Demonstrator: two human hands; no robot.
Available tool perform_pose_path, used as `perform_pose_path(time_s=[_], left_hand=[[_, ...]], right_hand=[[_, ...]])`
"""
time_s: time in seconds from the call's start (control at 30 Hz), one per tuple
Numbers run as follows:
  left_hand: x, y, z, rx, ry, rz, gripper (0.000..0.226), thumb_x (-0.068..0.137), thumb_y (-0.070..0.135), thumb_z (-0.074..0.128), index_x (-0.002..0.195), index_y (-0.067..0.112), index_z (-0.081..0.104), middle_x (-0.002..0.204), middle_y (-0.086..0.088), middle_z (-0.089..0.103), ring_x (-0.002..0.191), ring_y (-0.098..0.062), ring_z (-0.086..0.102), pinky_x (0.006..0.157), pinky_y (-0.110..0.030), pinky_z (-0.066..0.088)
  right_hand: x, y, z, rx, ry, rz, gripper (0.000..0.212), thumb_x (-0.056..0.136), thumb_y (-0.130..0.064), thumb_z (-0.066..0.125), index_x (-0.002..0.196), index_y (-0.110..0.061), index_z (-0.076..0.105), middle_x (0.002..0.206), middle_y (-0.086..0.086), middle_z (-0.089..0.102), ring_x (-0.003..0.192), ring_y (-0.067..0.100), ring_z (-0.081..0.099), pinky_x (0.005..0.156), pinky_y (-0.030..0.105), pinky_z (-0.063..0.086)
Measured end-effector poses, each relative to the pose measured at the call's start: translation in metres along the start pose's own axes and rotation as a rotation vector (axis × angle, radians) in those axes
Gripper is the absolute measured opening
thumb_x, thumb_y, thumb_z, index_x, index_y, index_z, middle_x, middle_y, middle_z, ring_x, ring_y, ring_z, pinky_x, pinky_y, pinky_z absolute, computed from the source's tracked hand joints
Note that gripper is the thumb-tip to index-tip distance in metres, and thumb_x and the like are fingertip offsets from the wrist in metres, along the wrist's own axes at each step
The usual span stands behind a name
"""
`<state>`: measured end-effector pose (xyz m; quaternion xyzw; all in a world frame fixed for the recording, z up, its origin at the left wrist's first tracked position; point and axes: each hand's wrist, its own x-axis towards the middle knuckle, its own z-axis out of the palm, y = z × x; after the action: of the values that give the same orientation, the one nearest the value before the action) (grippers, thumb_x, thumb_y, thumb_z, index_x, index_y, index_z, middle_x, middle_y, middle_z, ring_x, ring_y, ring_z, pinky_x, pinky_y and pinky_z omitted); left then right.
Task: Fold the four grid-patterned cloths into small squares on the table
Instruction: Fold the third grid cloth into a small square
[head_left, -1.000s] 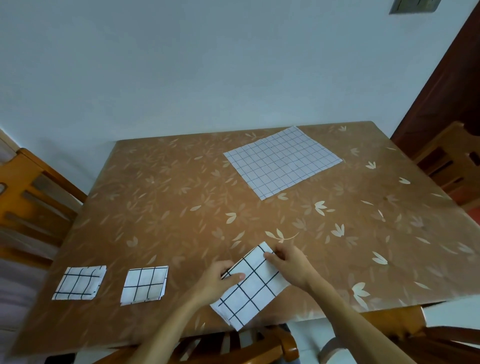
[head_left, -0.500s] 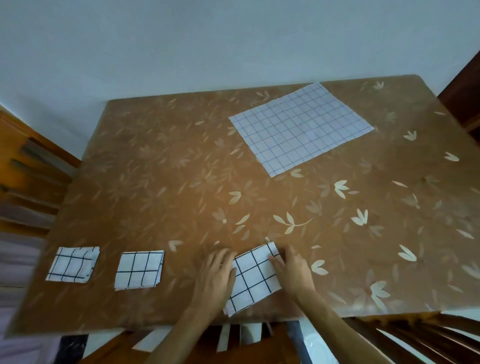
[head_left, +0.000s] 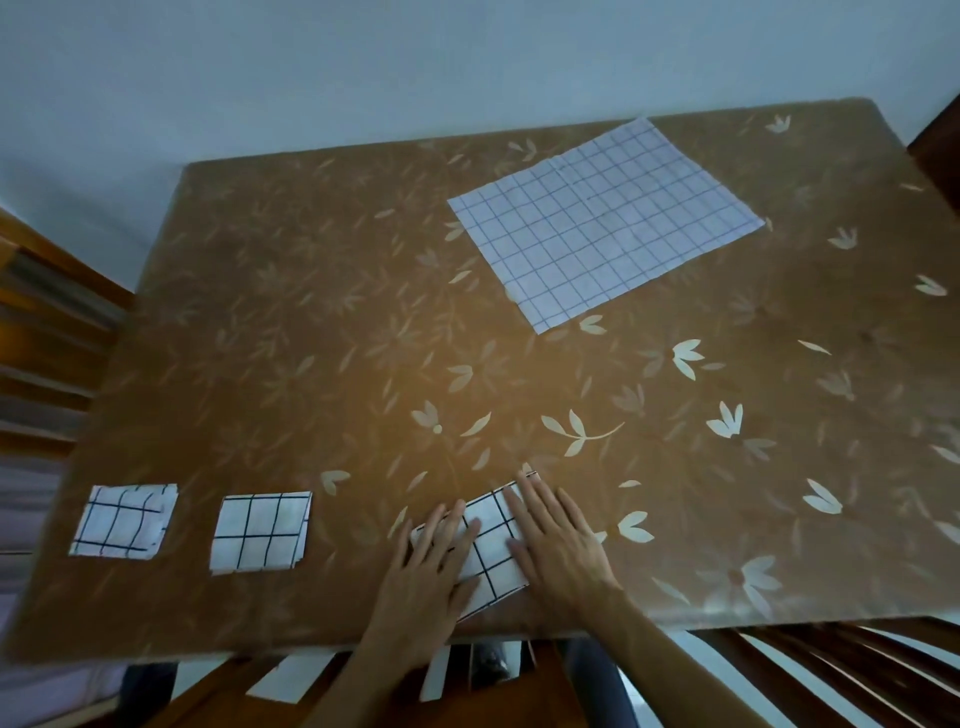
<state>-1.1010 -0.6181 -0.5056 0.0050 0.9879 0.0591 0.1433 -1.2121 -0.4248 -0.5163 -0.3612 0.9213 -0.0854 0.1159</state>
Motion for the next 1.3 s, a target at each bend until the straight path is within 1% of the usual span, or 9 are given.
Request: perform_pose_path(time_s=[0.17,0.27,0.37,0.53,0.7,0.87,1.03,1.13,1.3], left_hand=[[-0.002,-0.003,-0.004,-0.014,-0.003,-0.014,0.069,0.101,0.059,0.022,0.158,0.023,0.005,0.166,0.001,0.004,0.152,-0.022,0.007,0.118,-0.053,0.016],[-0.002,0.002,-0.007,0.0,-0.023,-0.029,0.068,0.101,0.055,0.024,0.157,0.02,0.009,0.166,-0.003,0.007,0.152,-0.024,0.01,0.117,-0.056,0.02],[0.0,0.007,-0.011,-0.01,-0.015,-0.037,0.067,0.098,0.051,0.033,0.155,0.018,0.023,0.163,-0.007,0.018,0.149,-0.026,0.021,0.115,-0.055,0.021],[0.011,0.017,-0.022,-0.076,0.041,-0.083,0.063,0.08,0.044,0.049,0.137,0.018,0.051,0.15,-0.008,0.044,0.134,-0.028,0.043,0.115,-0.052,0.028],[0.02,0.018,-0.039,-0.312,0.047,-0.185,0.065,0.088,0.046,0.052,0.148,0.027,0.033,0.146,0.007,0.042,0.133,-0.015,0.039,0.111,-0.035,0.034],[0.04,0.006,-0.06,-0.707,0.06,-0.245,0.048,0.087,0.032,0.071,0.132,0.031,0.054,0.123,0.014,0.058,0.117,-0.008,0.054,0.099,-0.032,0.047],[0.047,-0.002,-0.083,-1.061,-0.039,-0.208,0.006,0.087,0.012,0.072,0.092,0.015,0.069,0.092,-0.005,0.074,0.087,-0.017,0.07,0.079,-0.04,0.055],[0.041,-0.004,-0.096,-1.192,-0.047,-0.214,0.016,0.085,0.014,0.075,0.101,0.014,0.071,0.1,-0.001,0.077,0.094,-0.016,0.072,0.083,-0.035,0.055],[0.028,-0.007,-0.107,-1.418,-0.103,-0.291,0.038,0.084,0.019,0.076,0.121,0.018,0.065,0.114,0.001,0.074,0.106,-0.018,0.07,0.091,-0.04,0.056]], right_hand=[[0.003,0.009,-0.007,0.025,-0.043,0.071,0.06,0.102,-0.04,0.026,0.156,-0.014,0.02,0.164,0.003,0.013,0.151,0.02,0.015,0.118,0.044,0.013],[0.001,0.0,-0.015,0.152,0.008,0.187,0.06,0.099,-0.028,0.04,0.154,-0.012,0.023,0.162,0.006,0.023,0.147,0.025,0.028,0.116,0.041,0.031],[-0.01,-0.004,-0.019,0.23,0.069,0.327,0.054,0.087,-0.026,0.063,0.136,-0.01,0.049,0.118,0.01,0.06,0.1,0.029,0.061,0.088,0.04,0.055],[-0.016,-0.002,-0.028,0.453,-0.06,0.52,0.044,0.09,-0.034,0.06,0.129,-0.017,0.05,0.118,0.004,0.059,0.106,0.025,0.06,0.087,0.034,0.049],[-0.013,0.004,-0.04,0.549,-0.122,0.409,0.023,0.082,-0.031,0.064,0.099,-0.016,0.062,0.118,0.001,0.054,0.095,0.014,0.049,0.078,0.024,0.04],[-0.015,0.004,-0.076,0.777,-0.096,0.35,0.017,0.081,-0.018,0.068,0.079,-0.029,0.056,0.075,-0.01,0.058,0.066,0.002,0.053,0.064,0.02,0.044],[-0.014,0.005,-0.107,1.105,-0.013,0.316,0.044,0.077,-0.001,0.073,0.108,-0.03,0.059,0.084,-0.005,0.071,0.081,0.007,0.069,0.074,0.026,0.056],[-0.013,0.006,-0.121,1.314,0.017,0.37,0.054,0.076,0.002,0.078,0.121,-0.021,0.061,0.086,0.001,0.072,0.086,0.015,0.071,0.082,0.028,0.057],[-0.019,0.0,-0.123,1.334,-0.114,0.405,0.025,0.084,-0.01,0.075,0.108,-0.011,0.07,0.103,0.001,0.077,0.097,0.019,0.072,0.08,0.027,0.058]])
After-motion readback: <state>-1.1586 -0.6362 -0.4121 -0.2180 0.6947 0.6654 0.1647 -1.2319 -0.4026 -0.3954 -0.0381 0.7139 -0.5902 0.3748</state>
